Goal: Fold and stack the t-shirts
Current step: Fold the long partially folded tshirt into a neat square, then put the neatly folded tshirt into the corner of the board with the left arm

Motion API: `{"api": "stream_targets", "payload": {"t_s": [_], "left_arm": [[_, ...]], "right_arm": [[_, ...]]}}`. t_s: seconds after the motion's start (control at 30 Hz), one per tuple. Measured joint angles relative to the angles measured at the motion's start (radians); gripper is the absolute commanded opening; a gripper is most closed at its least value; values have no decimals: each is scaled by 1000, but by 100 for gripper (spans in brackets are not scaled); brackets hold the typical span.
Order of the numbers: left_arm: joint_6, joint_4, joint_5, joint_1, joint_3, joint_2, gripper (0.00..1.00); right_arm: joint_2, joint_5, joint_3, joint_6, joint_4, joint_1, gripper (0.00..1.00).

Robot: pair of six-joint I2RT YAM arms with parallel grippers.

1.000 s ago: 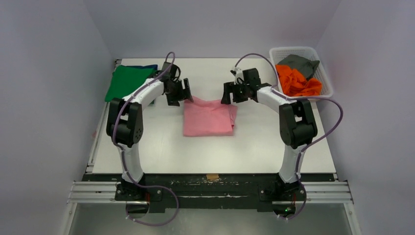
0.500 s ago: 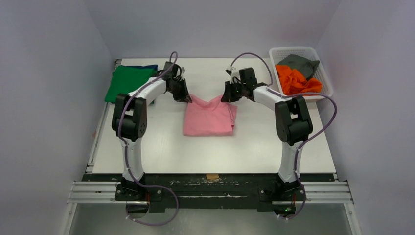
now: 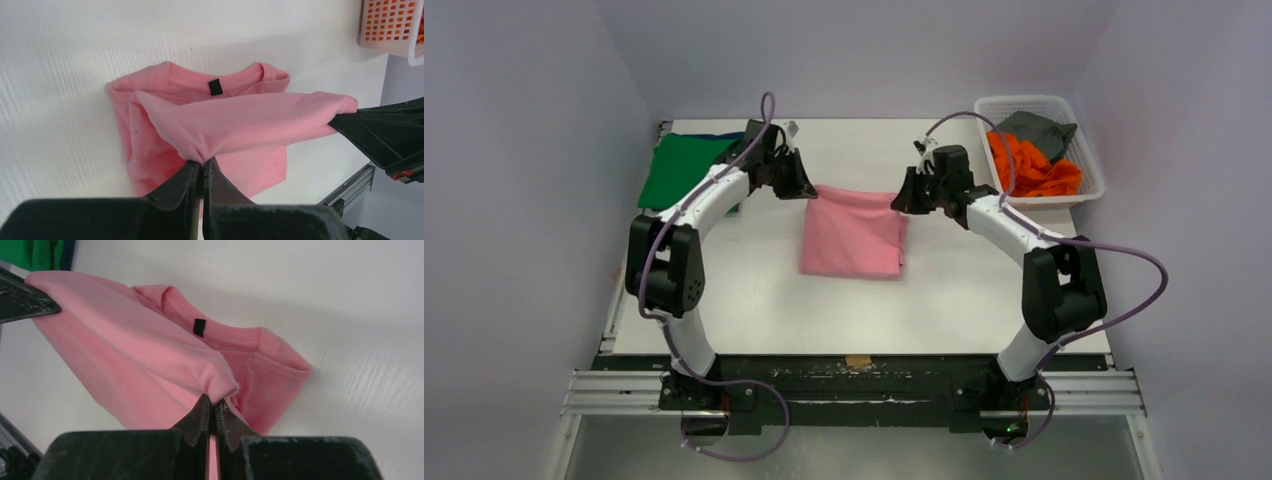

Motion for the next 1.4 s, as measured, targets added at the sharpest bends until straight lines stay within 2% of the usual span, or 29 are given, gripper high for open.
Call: {"api": "stream_targets", "payload": {"t_s": [0.13, 0.2, 0.23, 0.27, 0.33, 0.43, 0.47, 0.5, 0.57, 0.7, 0.83, 0.9, 1.0, 1.13, 1.2, 1.23, 1.37, 1.4], "left_arm": [[0, -18, -3, -1, 108, 134, 0], [0, -41, -15, -2, 178, 224, 7], [0, -50, -22, -2, 209, 262, 14], [1, -66, -29, -2, 245, 305, 27], [6, -92, -47, -2, 299, 367, 58], [17, -158, -74, -1, 364, 414, 74], [19, -179, -82, -1, 381, 415, 86], [22, -194, -89, -1, 393, 410, 98], [28, -201, -108, -1, 387, 378, 100], [28, -169, -129, -1, 213, 207, 100], [24, -142, -105, -2, 67, 89, 100], [24, -126, -99, -7, 44, 100, 99], [17, -119, -93, -20, 35, 158, 92], [1, -119, -62, -37, 45, 245, 79], [-5, -103, -59, -44, 56, 249, 71], [-8, -101, -59, -51, 60, 262, 64], [-16, -105, -85, -101, 78, 284, 17], [-16, -119, -108, -119, 90, 293, 1]], "right_arm": [[69, 70, 12, 55, -5, -18, 0], [130, 92, 35, 76, -5, -39, 15], [160, 97, 52, 81, -4, -47, 23], [196, 106, 74, 87, -2, -54, 38], [262, 126, 122, 97, -6, -63, 54], [362, 192, 225, 97, -42, -77, 66], [375, 209, 245, 96, -61, -80, 70], [377, 229, 258, 95, -80, -81, 80], [341, 268, 253, 86, -107, -85, 87], [141, 286, 126, 82, -97, -87, 90], [-165, 264, -113, 99, -26, -87, 92], [-266, 245, -204, 113, 1, -87, 93], [-379, 228, -330, 132, 8, -87, 93], [-483, 214, -412, 140, -18, -87, 93], [-537, 214, -424, 141, -24, -87, 93], [-564, 214, -426, 141, -24, -87, 93], [-636, 214, -426, 141, -23, -87, 93], [-646, 214, -427, 141, -23, -87, 93]]}}
